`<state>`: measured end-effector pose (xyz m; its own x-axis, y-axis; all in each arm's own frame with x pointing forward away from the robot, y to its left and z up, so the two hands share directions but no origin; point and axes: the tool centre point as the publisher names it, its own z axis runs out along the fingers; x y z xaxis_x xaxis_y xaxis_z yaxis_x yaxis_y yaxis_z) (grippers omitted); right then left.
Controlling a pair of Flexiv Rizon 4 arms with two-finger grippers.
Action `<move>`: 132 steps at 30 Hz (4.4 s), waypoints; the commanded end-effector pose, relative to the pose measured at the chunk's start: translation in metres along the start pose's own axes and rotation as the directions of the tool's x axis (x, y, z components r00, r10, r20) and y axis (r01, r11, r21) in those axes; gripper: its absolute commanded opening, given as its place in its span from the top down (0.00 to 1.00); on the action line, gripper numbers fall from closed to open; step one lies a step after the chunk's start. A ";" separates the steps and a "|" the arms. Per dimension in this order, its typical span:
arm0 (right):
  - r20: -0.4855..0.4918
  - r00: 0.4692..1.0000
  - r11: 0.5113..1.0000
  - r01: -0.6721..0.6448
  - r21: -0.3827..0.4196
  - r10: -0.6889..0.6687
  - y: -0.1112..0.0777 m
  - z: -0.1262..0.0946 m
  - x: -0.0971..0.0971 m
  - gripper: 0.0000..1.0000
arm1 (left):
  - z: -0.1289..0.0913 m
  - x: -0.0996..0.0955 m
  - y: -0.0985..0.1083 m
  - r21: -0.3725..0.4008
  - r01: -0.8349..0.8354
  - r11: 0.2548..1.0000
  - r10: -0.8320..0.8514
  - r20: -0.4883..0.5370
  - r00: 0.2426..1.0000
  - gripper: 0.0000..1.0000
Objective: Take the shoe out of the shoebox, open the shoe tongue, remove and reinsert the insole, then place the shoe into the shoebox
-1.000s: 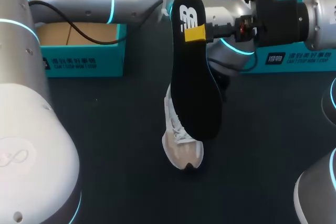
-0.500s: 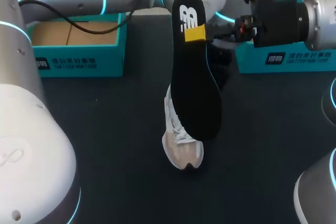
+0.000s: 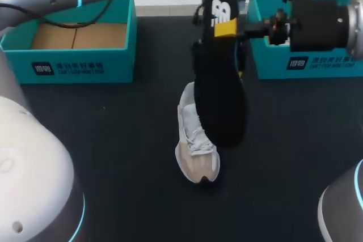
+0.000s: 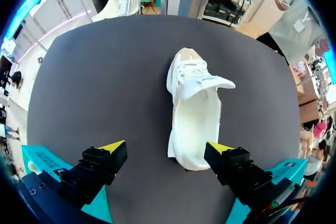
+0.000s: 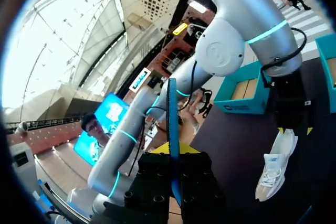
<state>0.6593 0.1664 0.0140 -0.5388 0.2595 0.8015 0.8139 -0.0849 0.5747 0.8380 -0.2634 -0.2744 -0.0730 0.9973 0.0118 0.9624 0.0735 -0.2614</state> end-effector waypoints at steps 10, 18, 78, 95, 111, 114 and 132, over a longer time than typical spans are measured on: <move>0.007 0.978 0.976 -0.206 -0.065 0.207 0.017 -0.061 -0.062 1.00 | -0.059 0.039 -0.022 -0.067 -0.106 0.992 0.124 0.416 0.901 0.00; 0.006 0.942 0.941 -0.336 -0.035 0.336 0.042 -0.067 -0.106 1.00 | -0.085 0.058 -0.038 -0.107 -0.112 0.988 0.152 0.518 0.842 0.00; 0.004 0.666 0.666 -0.746 0.013 0.746 0.076 -0.002 -0.186 1.00 | -0.144 0.071 -0.091 -0.238 -0.055 0.970 0.244 0.935 0.256 0.00; -0.053 0.641 0.643 -0.764 0.047 0.766 0.078 0.020 -0.199 1.00 | -0.131 0.064 -0.093 -0.311 -0.026 0.950 0.310 0.950 -0.038 0.00; -0.035 0.608 0.609 -0.789 0.086 0.793 0.076 0.052 -0.217 1.00 | -0.126 0.041 -0.099 -0.297 -0.029 0.954 0.296 0.954 -0.055 0.00; -0.036 0.610 0.610 -0.787 0.089 0.792 0.077 0.057 -0.217 1.00 | -0.127 0.033 -0.100 -0.295 -0.025 0.955 0.292 0.954 -0.066 0.00; -0.033 0.611 0.611 -0.785 0.105 0.791 0.077 0.061 -0.214 1.00 | -0.118 0.034 -0.090 -0.333 -0.008 0.943 0.332 0.941 -0.060 1.00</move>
<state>0.8493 0.1603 -0.1231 0.3071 0.0588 0.9499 0.9427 -0.1559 -0.2951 0.7793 -0.2327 -0.1342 0.0746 -0.0406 -0.9964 0.9955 0.0610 0.0721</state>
